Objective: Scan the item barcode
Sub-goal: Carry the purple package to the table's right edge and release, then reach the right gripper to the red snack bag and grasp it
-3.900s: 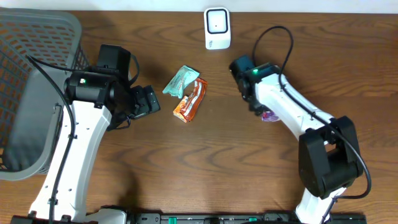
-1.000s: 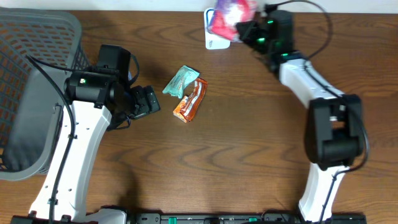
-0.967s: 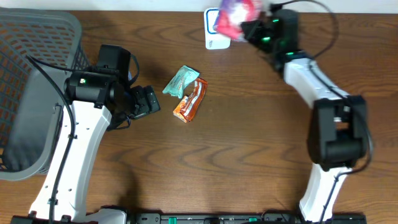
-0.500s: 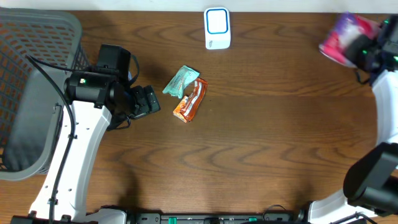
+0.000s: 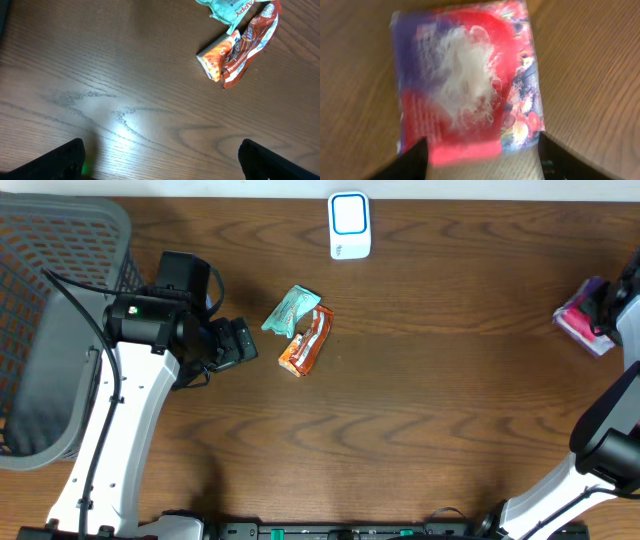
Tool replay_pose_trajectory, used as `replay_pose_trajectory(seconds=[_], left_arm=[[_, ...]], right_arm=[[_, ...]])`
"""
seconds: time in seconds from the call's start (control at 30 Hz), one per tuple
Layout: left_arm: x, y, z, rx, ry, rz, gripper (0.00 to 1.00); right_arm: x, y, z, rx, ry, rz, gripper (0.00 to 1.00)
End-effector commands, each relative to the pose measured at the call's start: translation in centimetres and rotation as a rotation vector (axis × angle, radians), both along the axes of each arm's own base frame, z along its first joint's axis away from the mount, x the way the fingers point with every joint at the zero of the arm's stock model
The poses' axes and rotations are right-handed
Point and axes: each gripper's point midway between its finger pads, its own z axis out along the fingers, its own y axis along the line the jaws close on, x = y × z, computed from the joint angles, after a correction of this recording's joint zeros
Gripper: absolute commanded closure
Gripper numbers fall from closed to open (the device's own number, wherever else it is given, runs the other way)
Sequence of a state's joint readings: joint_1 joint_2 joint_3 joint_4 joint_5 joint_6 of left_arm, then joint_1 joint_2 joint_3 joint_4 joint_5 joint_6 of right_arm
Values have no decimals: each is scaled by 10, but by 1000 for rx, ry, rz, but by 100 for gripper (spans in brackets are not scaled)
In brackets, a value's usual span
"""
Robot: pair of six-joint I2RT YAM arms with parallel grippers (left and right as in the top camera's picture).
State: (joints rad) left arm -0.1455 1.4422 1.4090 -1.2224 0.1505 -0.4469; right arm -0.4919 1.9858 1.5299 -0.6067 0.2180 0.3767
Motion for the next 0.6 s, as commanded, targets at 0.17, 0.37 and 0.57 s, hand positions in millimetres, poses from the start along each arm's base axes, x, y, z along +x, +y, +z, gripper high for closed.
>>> replay_pose_trajectory(seconds=[0.17,0.37,0.57], left_arm=[[2,2,0,11,-3,-3,2],[2,2,0,11,-3,-3,2],[2,2,0,11,-4,-3,2]], right_arm=[[14,33,110,-84,-208,90,23],[34,158,186,48,-424,480,17],[23,332,192,456,-471,959,1]])
